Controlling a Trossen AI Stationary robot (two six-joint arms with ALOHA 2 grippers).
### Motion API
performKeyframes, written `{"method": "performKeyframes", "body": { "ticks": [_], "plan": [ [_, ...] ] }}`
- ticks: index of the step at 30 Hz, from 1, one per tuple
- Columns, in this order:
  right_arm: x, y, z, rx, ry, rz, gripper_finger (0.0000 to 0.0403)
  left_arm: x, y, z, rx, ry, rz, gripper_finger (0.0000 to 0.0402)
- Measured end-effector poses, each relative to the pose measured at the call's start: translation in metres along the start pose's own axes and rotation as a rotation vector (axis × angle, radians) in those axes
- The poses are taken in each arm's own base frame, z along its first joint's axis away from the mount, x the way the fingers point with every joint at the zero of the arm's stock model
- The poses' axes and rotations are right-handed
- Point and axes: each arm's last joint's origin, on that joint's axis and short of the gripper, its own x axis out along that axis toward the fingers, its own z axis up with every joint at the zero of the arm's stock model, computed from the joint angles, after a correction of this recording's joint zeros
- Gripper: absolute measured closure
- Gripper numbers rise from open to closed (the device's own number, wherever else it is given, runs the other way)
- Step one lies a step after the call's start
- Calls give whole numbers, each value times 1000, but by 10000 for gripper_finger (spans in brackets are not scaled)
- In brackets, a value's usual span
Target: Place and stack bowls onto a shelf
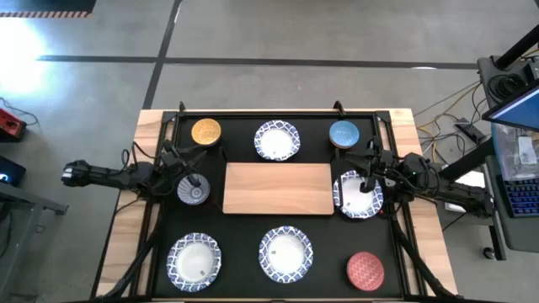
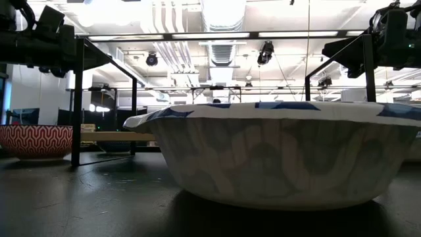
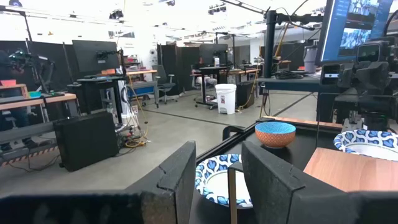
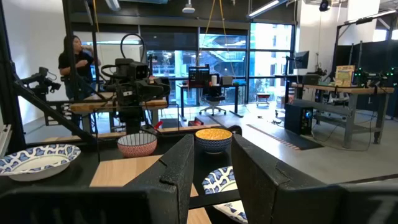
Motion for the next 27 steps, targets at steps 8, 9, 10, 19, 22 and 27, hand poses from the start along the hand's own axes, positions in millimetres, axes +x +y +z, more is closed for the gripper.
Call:
{"method": "performKeyframes", "body": {
  "ticks": [8, 9, 10, 19, 22, 27],
  "plan": [
    [0, 0, 2, -1, -18, 0, 305, 0, 0, 0, 0, 0, 0, 288],
    [0, 0, 2, -1, -17, 0, 305, 0, 0, 0, 0, 0, 0, 288],
    [0, 0, 2, -1, -18, 0, 305, 0, 0, 0, 0, 0, 0, 288],
    [0, 0, 5, -3, -54, -1, 305, 0, 0, 0, 0, 0, 0, 288],
    [-1, 0, 14, -7, -146, -5, 305, 0, 0, 0, 0, 0, 0, 288],
    [-2, -3, 20, 11, -212, -108, 305, 0, 0, 0, 0, 0, 0, 288]
  ]
}}
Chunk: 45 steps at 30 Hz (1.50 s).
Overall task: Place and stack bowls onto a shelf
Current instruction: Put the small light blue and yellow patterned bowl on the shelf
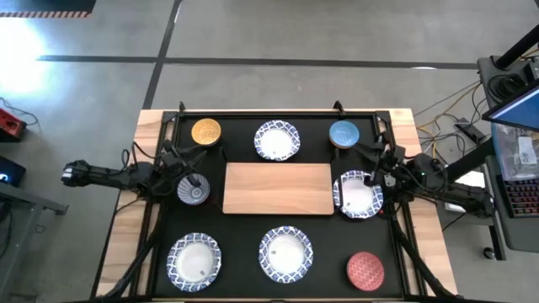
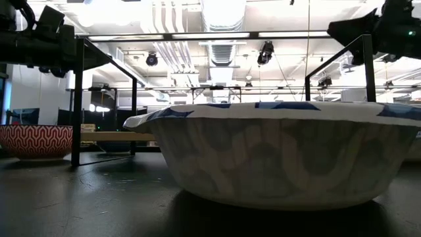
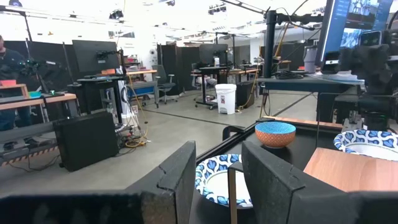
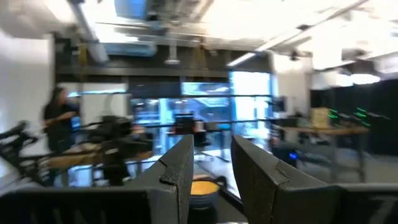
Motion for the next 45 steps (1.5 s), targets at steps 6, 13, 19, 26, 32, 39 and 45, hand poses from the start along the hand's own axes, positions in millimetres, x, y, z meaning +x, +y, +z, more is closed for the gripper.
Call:
{"method": "performKeyframes", "body": {
  "ticks": [6, 13, 19, 26, 32, 39, 45],
  "plan": [
    [2, -5, -6, 66, 53, -189, 305, 0, 0, 0, 0, 0, 0, 288],
    [6, -9, -5, 76, 41, -330, 305, 0, 0, 0, 0, 0, 1, 288],
    [24, -13, 40, -78, 57, -434, 305, 0, 0, 0, 0, 0, 0, 288],
    [42, -19, 70, -74, 454, -628, 305, 0, 0, 0, 0, 0, 0, 288],
    [56, -23, 71, -18, 790, -758, 305, 0, 0, 0, 0, 0, 0, 288],
    [72, -22, 78, -4, 907, -731, 305, 0, 0, 0, 0, 0, 0, 288],
    [88, -20, 85, 108, 942, -610, 305, 0, 0, 0, 0, 0, 0, 288]
  ]
}}
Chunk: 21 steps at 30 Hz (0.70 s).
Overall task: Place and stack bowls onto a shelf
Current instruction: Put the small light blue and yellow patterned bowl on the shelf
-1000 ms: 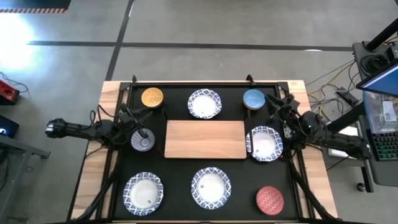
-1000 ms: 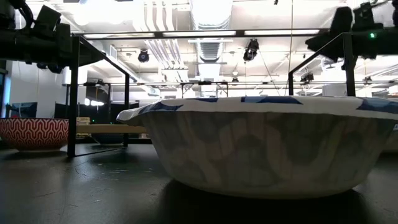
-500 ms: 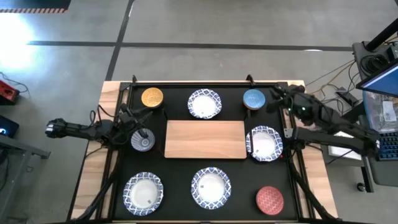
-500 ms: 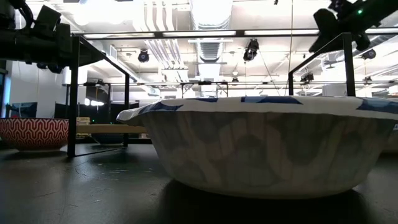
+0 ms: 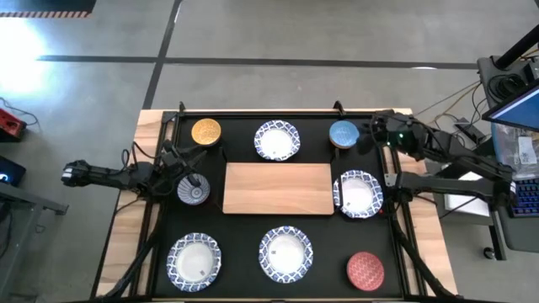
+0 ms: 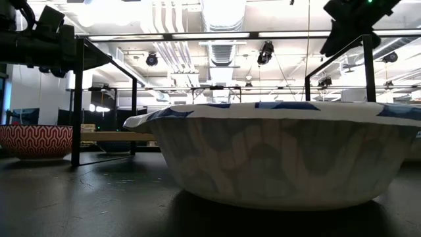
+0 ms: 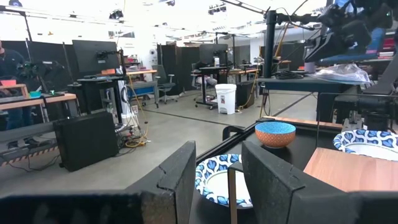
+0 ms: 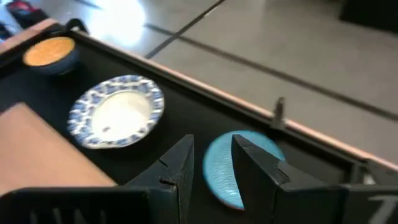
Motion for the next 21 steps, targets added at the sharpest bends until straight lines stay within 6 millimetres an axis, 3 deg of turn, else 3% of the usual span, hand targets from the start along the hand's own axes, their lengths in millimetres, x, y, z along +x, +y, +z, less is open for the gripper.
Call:
{"method": "performKeyframes", "body": {
  "ticks": [13, 21],
  "plan": [
    [25, 13, 19, -11, 129, -51, 307, 0, 0, 0, 0, 0, 0, 288],
    [37, 18, 29, -11, 155, -76, 362, 0, 0, 0, 0, 0, 0, 288]
  ]
}}
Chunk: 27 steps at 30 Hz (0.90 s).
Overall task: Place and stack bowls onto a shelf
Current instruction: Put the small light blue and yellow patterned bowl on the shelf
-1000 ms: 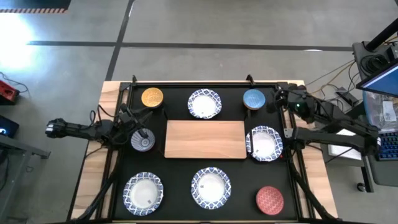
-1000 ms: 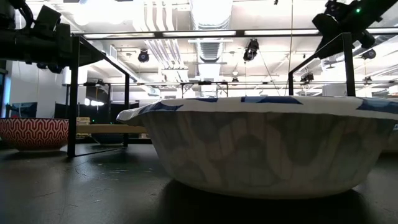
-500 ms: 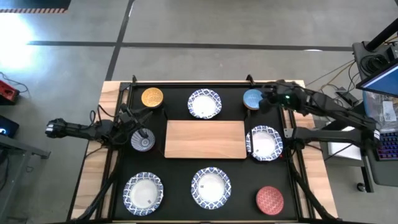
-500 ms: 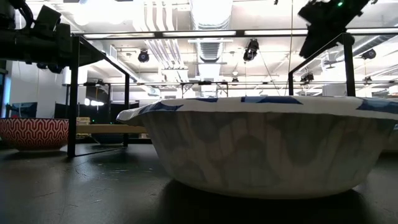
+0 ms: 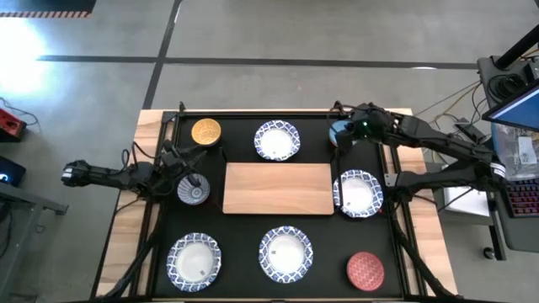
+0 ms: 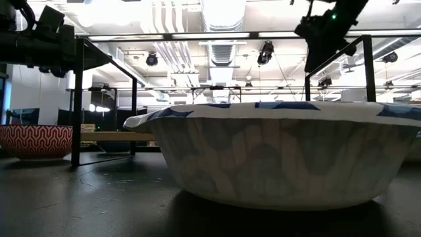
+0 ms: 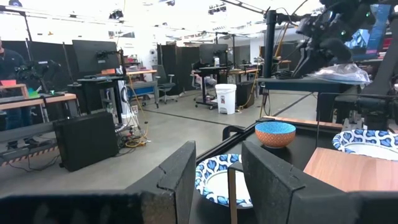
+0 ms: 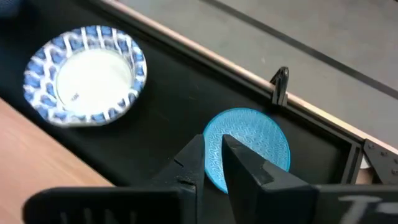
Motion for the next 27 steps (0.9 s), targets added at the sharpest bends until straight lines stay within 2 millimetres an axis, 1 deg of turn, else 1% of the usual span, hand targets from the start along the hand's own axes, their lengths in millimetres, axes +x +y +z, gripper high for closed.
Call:
{"method": "performKeyframes", "body": {
  "ticks": [2, 5, 10, 14, 17, 21, 23, 27],
  "plan": [
    [3, 0, 3, 26, 5, -7, 363, 0, 0, 0, 0, 0, 0, 288],
    [10, 0, 8, 71, 46, -4, 350, 0, 0, 0, 0, 0, 0, 288],
    [23, -4, 18, 158, 113, -5, 306, 0, 0, 0, 0, 0, 0, 288],
    [39, -8, 27, 242, 199, -75, 274, 0, 0, 0, 0, 0, 0, 288],
    [52, -10, 34, 279, 278, -135, 258, 0, 0, 0, 0, 0, 0, 288],
    [67, -9, 46, 317, 380, -107, 250, 0, 0, 0, 0, 0, 0, 288],
    [73, -7, 51, 326, 418, -80, 252, 0, 0, 0, 0, 0, 0, 288],
    [84, -2, 59, 317, 467, -90, 259, 0, 0, 0, 0, 0, 0, 288]
  ]
}}
